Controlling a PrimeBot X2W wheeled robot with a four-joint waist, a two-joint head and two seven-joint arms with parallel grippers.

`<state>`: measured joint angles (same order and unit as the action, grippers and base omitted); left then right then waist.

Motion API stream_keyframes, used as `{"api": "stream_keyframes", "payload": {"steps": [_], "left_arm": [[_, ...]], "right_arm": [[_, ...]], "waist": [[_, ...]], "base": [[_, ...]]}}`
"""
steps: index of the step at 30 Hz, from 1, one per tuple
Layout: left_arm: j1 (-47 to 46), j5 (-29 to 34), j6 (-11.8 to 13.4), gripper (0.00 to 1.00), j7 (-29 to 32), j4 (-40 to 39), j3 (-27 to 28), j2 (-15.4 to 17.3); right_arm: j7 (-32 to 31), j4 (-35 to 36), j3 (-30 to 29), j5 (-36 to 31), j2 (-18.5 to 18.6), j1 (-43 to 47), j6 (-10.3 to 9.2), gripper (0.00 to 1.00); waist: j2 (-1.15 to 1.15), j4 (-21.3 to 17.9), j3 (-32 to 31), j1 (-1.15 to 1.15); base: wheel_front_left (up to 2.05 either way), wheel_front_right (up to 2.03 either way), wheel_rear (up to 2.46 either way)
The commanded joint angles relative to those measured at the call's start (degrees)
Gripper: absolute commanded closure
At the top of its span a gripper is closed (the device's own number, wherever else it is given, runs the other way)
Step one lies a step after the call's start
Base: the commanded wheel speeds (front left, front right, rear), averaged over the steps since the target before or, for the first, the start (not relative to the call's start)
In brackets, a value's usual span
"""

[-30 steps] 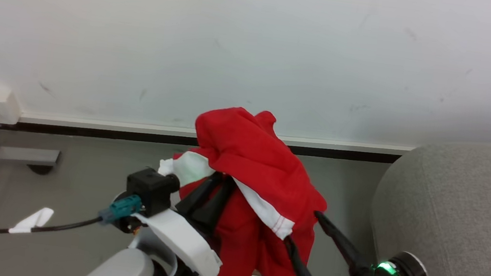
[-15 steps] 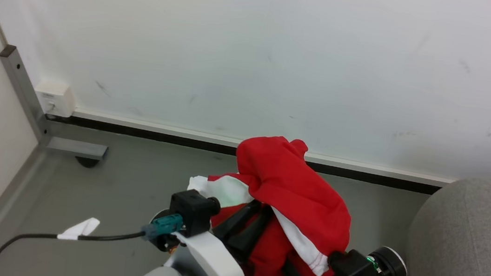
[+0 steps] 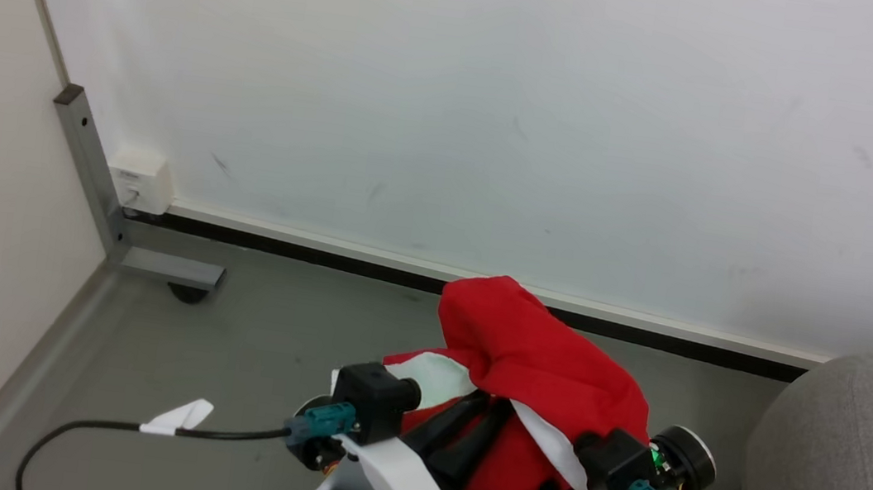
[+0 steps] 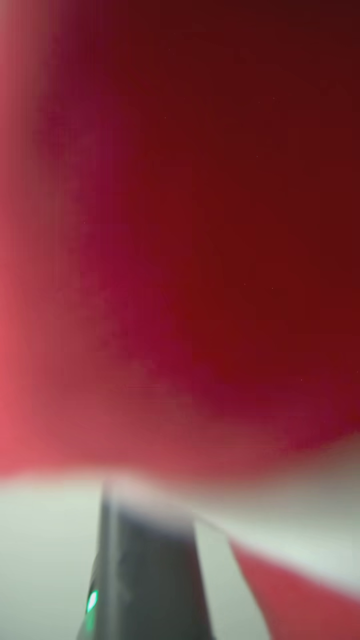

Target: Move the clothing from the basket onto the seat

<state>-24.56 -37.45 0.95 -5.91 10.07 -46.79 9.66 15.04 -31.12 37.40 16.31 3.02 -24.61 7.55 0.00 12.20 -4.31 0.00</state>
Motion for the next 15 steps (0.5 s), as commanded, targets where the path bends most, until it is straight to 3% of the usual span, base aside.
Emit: {"api": "stream_keyframes", "payload": {"steps": [1,13,14,15], "left_arm": [[0.6,-0.7,-0.2,1.00,0.0,-0.1,0.1,0.1],[2.4,-1.4,1.4,1.00,-1.2,0.3,0.9,1.4],[2.6,-1.4,1.5,0.85,-1.3,0.4,0.8,1.4],[2.8,-1.4,1.5,0.62,-1.3,0.5,0.8,1.3]], "right_arm": [[0.2,-0.1,0.3,0.5,-0.2,-0.2,-0.12,1.00],[0.2,2.3,-2.3,2.2,0.2,2.6,-0.13,1.00],[0.2,2.7,-2.7,2.0,0.4,3.0,-0.13,1.00],[0.2,3.1,-3.3,1.9,0.6,3.4,-0.13,1.00]], "waist": [[0.00,0.0,-0.4,0.00],[0.00,-1.6,-0.1,0.00],[0.00,-1.8,0.0,0.00],[0.00,-2.0,0.1,0.00]], "base": [[0.00,0.00,0.00],[0.00,0.00,0.00],[0.00,0.00,0.00],[0.00,0.00,0.00]]}}
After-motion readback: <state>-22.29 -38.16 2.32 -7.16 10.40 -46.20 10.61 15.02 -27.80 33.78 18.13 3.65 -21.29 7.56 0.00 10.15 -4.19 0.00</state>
